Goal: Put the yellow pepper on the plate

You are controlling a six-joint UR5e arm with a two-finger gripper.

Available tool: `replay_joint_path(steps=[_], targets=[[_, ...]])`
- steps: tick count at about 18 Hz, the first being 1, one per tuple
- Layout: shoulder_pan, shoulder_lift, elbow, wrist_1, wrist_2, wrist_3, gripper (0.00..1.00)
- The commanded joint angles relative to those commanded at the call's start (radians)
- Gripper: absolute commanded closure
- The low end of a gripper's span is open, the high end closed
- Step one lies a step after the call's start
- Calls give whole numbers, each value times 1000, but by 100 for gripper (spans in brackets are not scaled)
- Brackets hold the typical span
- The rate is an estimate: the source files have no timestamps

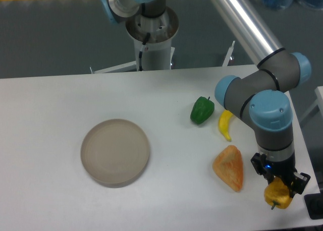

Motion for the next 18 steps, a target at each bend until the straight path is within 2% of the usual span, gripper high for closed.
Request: replay_joint_path(steps=[18], targets=[[2, 11, -5, -3, -2, 0, 66]])
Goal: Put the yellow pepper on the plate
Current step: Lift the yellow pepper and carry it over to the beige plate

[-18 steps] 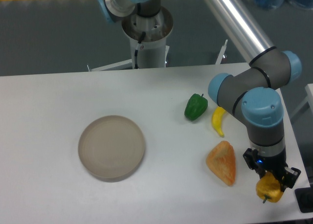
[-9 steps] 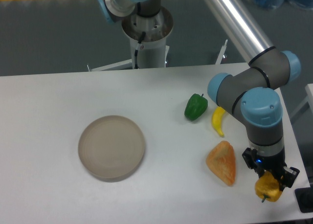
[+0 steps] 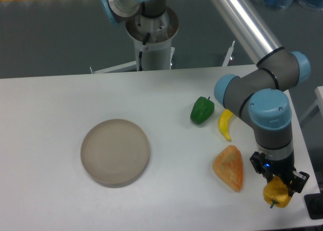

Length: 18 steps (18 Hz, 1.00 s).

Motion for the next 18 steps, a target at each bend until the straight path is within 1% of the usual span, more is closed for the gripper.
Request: replay_joint_path(steps=[7, 9, 10, 13, 17, 18], targets=[[0, 8, -3, 0, 5, -3, 66], [-2, 41, -27, -6, 5, -8, 66], [0, 61, -50, -9, 5, -12, 66], [5, 168, -176, -14, -6, -46, 66], [-18, 277, -313, -15, -28, -168, 66], [-32, 310, -360, -15, -38, -216, 66]])
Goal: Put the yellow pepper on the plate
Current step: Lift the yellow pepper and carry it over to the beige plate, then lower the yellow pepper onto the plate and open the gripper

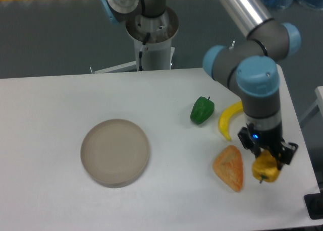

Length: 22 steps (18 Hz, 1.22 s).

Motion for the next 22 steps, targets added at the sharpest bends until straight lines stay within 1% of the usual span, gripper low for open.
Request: replay_joint_path(steps=[1, 2, 3, 5, 7, 9, 13, 16, 19, 20, 22], targets=[[-3, 16, -34, 0, -5, -38, 66], [-14, 43, -74, 0, -9, -81, 66], [-52, 66, -98, 0, -9, -120, 67], [-84, 94, -123, -17, -26, -241, 66], [-127, 102, -128, -31, -77, -369, 67], [-178, 109, -143, -35, -78, -474, 66], [-294, 108, -218, -31, -81, -670, 67], [-350, 74, -250, -25, -84, -727, 66], [-382, 34, -254, -21, -84, -731, 67], [-397, 26, -258, -21, -81, -731, 67], [-399, 23, -275, -14, -80, -729, 67]])
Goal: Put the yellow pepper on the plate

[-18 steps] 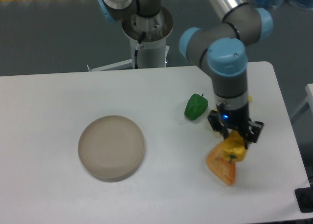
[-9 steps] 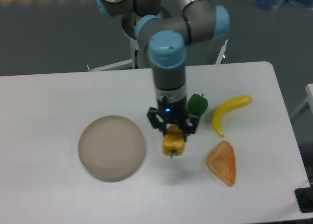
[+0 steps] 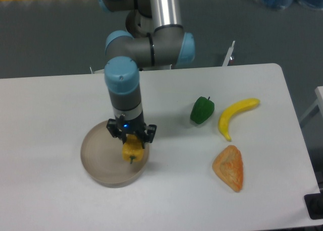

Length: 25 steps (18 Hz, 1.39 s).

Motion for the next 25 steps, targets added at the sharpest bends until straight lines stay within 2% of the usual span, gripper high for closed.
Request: replay_joint_path(steps=[4, 13, 16, 17, 25], targets=[[-17, -34, -11, 11, 2, 6, 66], [-18, -41, -9, 26, 5, 17, 61], [-18, -38, -8, 28, 6, 18, 22], [-18, -37, -6, 26, 5, 18, 0], [-14, -6, 14, 25, 2, 28, 0]])
